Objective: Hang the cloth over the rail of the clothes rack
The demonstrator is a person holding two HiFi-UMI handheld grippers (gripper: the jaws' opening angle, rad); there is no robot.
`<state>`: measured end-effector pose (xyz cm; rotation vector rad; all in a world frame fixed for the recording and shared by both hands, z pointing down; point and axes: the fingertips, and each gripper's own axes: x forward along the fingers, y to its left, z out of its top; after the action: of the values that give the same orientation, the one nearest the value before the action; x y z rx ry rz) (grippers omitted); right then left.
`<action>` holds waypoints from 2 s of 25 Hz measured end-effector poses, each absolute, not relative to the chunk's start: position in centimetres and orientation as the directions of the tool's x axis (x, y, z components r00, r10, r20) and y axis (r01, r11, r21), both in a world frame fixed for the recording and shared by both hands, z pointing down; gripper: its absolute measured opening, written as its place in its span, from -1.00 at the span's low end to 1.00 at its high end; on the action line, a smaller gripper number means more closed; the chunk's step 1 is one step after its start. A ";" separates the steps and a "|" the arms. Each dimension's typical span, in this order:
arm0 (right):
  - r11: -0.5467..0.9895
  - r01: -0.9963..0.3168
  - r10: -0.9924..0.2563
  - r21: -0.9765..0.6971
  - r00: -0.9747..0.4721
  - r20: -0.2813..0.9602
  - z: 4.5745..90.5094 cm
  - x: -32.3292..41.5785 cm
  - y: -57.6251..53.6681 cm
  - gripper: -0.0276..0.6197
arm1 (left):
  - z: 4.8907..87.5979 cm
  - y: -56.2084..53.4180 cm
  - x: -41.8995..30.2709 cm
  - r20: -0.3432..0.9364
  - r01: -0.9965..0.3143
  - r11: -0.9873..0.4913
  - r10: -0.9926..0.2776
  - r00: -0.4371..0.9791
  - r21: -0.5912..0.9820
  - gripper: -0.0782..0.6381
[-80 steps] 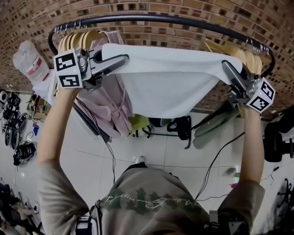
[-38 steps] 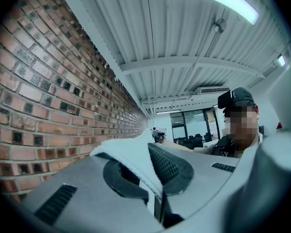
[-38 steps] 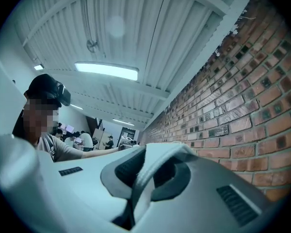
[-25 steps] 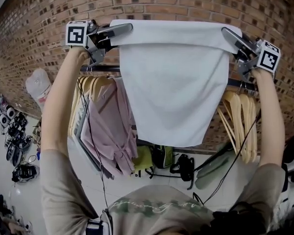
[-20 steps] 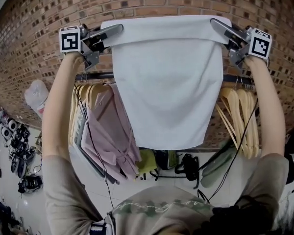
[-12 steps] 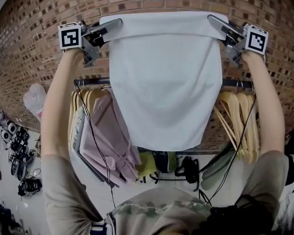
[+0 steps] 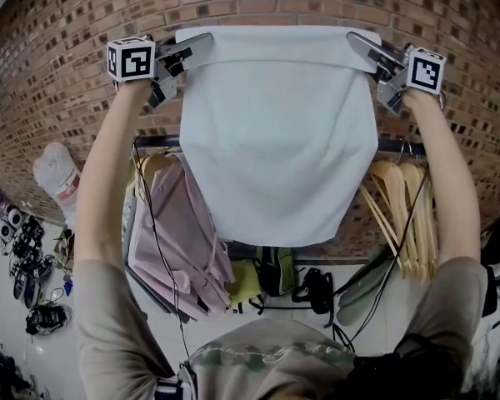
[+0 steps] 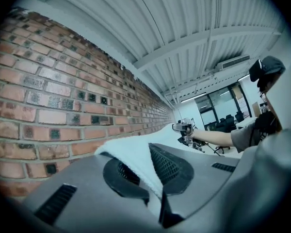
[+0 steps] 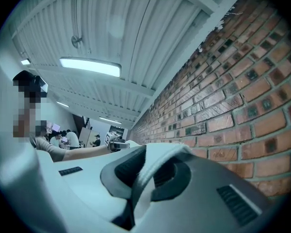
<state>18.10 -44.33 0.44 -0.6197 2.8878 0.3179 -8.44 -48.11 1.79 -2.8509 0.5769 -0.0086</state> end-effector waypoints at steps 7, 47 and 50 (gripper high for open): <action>0.888 -0.455 -0.439 0.060 -0.880 -0.180 4.1 19.2 -48.5 -0.85 | 5.3 -50.7 -7.2 0.007 -0.347 -0.925 -0.353 0.936 -0.157 -0.73; 0.850 -0.513 -0.522 -0.119 -0.850 -0.068 10.5 18.7 -51.7 -0.85 | 13.7 -53.3 -7.4 0.032 -0.306 -0.931 -0.306 0.951 0.201 -0.73; 0.844 -0.521 -0.530 -0.125 -0.846 -0.057 10.8 19.1 -51.6 -0.85 | 13.8 -53.1 -6.9 0.035 -0.290 -0.937 -0.289 0.957 0.193 -0.73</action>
<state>19.14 -51.57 10.75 -0.8371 2.9310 -0.1600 -6.91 -53.08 13.77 -3.3019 0.4939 -0.0108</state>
